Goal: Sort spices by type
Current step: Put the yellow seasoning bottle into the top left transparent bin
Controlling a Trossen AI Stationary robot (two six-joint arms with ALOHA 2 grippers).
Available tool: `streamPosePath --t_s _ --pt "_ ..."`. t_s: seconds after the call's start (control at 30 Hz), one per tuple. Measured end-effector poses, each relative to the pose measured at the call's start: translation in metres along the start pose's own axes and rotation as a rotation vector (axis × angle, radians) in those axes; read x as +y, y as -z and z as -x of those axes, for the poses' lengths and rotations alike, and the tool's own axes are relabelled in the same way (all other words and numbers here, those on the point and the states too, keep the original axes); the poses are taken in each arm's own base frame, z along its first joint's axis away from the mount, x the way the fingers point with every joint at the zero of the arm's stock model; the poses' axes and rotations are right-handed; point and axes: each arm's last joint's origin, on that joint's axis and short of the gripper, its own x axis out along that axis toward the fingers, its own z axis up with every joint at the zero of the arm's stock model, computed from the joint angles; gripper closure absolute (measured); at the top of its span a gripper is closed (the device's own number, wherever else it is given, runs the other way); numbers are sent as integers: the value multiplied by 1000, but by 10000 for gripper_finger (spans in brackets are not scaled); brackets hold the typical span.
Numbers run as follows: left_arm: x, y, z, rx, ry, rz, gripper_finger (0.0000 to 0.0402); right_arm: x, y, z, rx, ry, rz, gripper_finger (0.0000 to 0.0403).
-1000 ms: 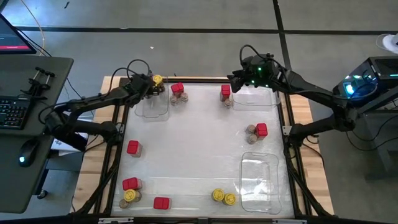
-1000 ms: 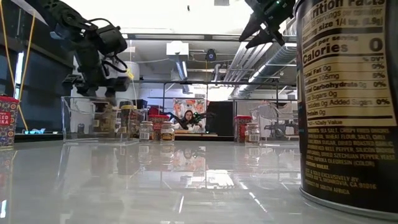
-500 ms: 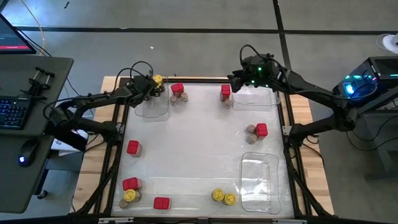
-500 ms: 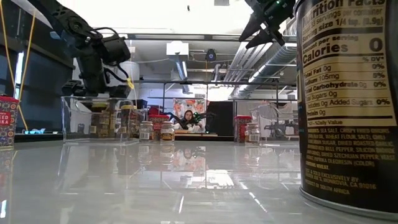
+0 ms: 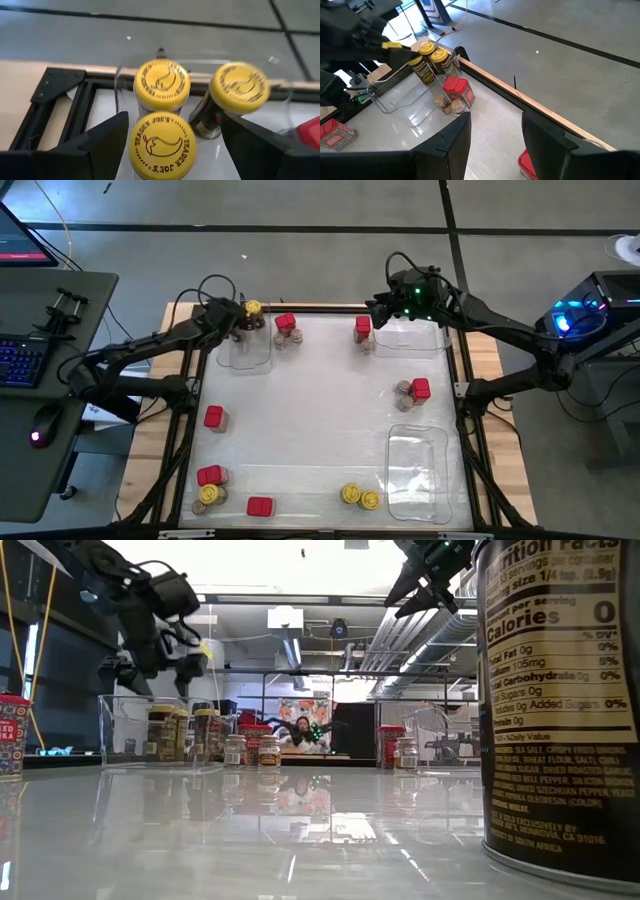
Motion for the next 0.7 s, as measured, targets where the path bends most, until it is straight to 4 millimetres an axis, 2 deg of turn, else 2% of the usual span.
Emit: streamPosePath --t_s 0.4,0.7 --pt "11 -28 41 -93 210 -31 102 0 0 0 -1 0 8 231" --pt "12 -57 67 -202 280 -71 102 0 0 1 -2 -1 7 231"
